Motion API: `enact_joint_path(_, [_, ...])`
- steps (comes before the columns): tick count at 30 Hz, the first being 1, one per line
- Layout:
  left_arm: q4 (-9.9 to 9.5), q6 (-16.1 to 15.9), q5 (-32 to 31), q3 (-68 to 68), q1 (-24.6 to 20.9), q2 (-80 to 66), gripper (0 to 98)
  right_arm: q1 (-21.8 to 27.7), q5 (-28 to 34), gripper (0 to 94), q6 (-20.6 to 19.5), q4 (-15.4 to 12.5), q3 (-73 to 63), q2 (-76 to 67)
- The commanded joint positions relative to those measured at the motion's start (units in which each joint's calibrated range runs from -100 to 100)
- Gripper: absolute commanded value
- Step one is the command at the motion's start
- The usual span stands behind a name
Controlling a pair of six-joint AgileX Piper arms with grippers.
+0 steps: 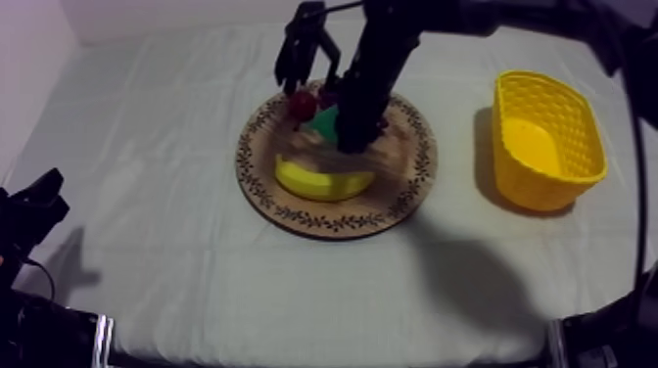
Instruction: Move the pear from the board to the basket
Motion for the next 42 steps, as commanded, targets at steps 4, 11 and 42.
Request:
enact_joint_path(4, [0.01,0.01,-0.01,0.03,-0.01,0.0,0.1,1.94,4.32,35.0,-0.24,-0.94,2.43,-14.96])
enact_joint_path(11, [0.01,0.01,-0.01,0.03,-0.01,0.0,0.1,6.59,7.32,31.6,-3.03,-1.1,2.33,-28.22])
enact_joint_path(42, [0.01,0.01,-0.01,0.03,-0.01,0.0,0.1,33.08,-3.24,30.5,-4.13,-5.21,30.02,-38.12])
